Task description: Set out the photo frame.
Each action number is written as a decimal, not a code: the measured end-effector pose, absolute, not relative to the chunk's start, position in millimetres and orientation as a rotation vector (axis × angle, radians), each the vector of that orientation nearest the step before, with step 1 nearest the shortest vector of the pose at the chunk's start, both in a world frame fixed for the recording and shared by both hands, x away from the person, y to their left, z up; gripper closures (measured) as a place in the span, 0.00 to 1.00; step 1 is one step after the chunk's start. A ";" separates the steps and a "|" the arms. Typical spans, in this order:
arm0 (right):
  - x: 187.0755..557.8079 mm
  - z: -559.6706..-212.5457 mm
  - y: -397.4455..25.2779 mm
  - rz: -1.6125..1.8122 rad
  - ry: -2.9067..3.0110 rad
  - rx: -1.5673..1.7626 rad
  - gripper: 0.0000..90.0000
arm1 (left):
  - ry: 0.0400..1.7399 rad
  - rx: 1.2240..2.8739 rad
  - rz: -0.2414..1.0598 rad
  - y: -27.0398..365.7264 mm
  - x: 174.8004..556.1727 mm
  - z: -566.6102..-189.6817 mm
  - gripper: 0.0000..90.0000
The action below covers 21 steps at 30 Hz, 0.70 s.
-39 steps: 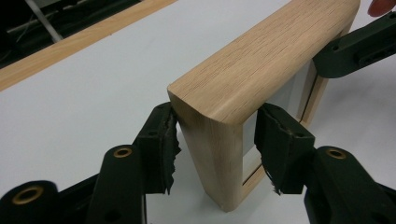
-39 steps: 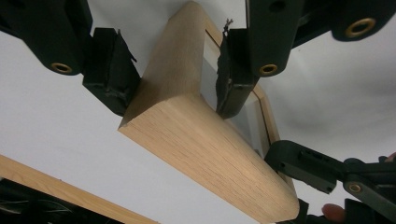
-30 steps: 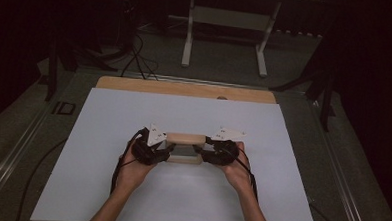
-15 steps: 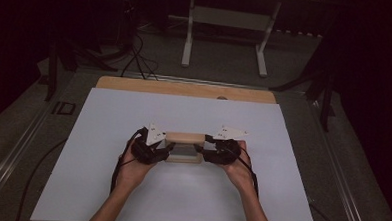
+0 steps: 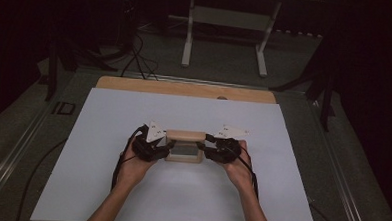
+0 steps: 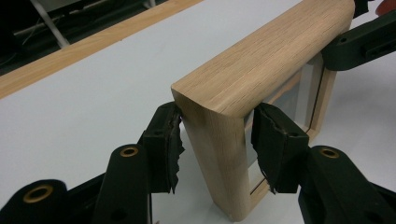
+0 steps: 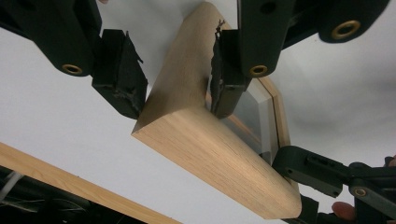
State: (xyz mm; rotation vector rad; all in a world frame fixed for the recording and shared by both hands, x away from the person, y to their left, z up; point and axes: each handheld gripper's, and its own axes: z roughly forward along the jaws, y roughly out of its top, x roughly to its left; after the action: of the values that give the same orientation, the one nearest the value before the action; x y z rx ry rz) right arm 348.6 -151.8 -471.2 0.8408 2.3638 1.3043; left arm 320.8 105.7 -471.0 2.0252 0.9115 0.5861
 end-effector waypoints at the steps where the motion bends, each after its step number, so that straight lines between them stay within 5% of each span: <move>1: 349.2 -471.3 -151.8 1.306 2.362 0.844 0.62 | 0.915 2.024 0.584 105.5 321.6 -470.9 0.59; 21: 359.8 -472.7 -152.3 1.321 2.338 0.895 0.62 | 0.935 2.017 0.570 102.9 334.7 -470.8 0.58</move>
State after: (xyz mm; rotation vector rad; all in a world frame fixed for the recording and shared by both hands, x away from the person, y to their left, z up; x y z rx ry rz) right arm 359.8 -152.3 -472.7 0.8946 2.3382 1.3214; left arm 334.7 102.9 -470.8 2.0167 0.9351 0.5697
